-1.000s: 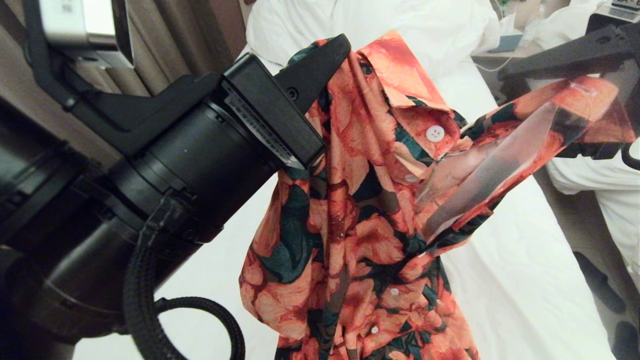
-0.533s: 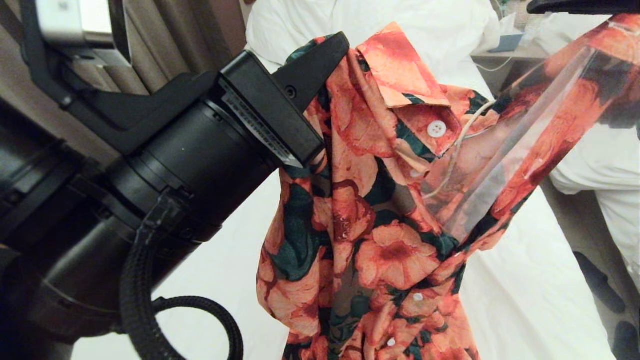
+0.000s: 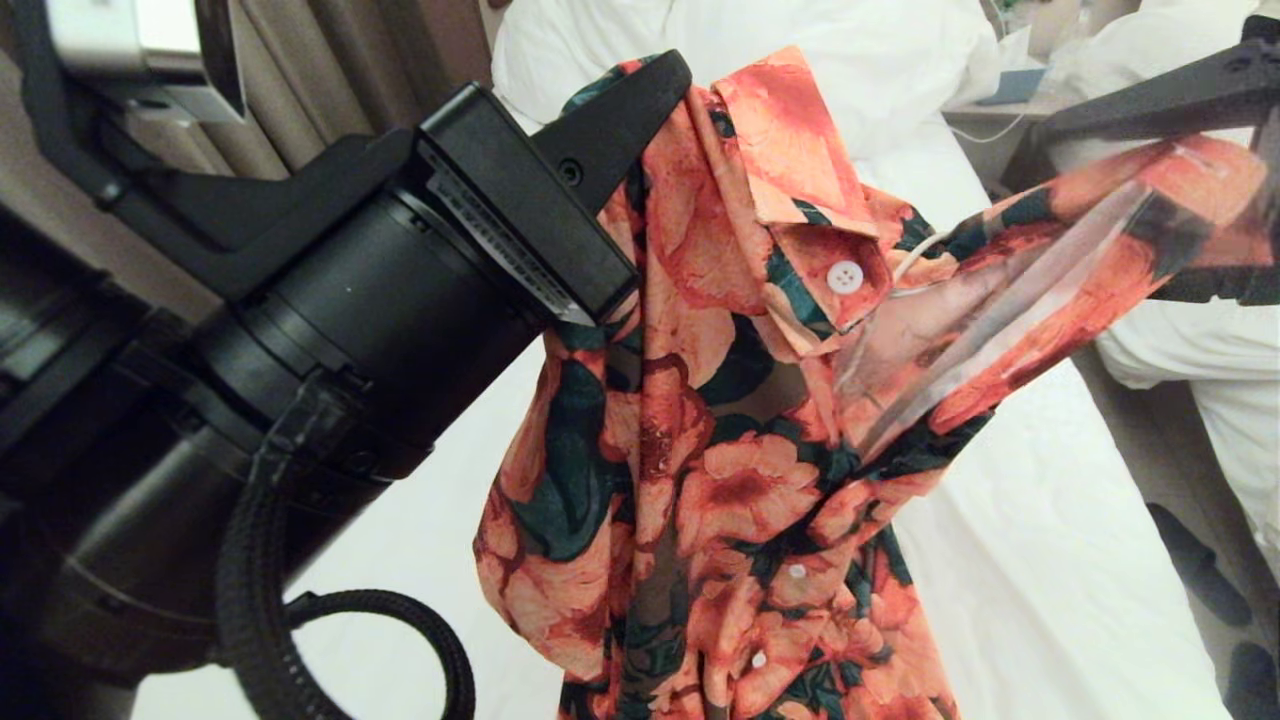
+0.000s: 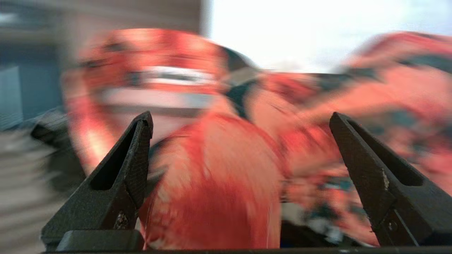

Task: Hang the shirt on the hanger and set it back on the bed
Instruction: Hook the other side of the shirt onto the hanger

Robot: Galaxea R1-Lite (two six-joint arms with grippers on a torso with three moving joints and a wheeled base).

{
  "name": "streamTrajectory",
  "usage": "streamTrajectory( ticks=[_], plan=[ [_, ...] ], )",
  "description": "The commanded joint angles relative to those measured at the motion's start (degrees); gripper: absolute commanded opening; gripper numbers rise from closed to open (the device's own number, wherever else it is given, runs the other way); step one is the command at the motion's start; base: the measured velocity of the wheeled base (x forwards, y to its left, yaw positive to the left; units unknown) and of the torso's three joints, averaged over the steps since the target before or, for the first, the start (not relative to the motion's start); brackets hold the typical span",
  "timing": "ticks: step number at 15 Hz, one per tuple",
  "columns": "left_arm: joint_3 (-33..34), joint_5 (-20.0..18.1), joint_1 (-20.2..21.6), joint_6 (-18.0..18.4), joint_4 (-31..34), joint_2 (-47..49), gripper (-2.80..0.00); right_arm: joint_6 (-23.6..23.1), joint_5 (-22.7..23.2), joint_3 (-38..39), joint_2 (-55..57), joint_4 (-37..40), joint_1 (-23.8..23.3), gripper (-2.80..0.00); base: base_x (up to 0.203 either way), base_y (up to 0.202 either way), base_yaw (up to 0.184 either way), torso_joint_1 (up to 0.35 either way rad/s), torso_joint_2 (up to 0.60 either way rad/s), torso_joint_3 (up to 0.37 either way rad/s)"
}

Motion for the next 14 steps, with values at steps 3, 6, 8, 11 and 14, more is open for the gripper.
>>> streamTrajectory(
  ticks=[3,6,8,11,14],
  plan=[
    [-0.04,0.05,0.0,0.01,-0.41,0.14,-2.8,-8.38,-11.01,-6.73,3.74,14.81,1.61,0.0,0.0,0.0,0.0,0.0,0.0,0.0],
    [-0.11,0.05,0.0,0.01,-0.41,0.14,-2.8,-16.72,-27.59,-9.75,6.48,21.69,7.95,0.0,0.0,0.0,0.0,0.0,0.0,0.0],
    [-0.11,0.14,0.0,0.01,-0.4,0.05,-2.8,-20.32,-38.73,-9.97,7.79,22.5,13.03,0.0,0.0,0.0,0.0,0.0,0.0,0.0],
    [-0.11,0.14,0.0,0.1,-0.41,-0.04,-2.8,-24.94,-47.57,-10.04,8.58,22.48,17.64,0.0,0.0,0.0,0.0,0.0,0.0,0.0],
    [-0.11,0.14,0.0,0.1,-0.4,0.13,-2.8,-29.93,-55.04,-10.06,8.05,20.16,20.05,0.0,0.0,0.0,0.0,0.0,0.0,0.0]
  ],
)
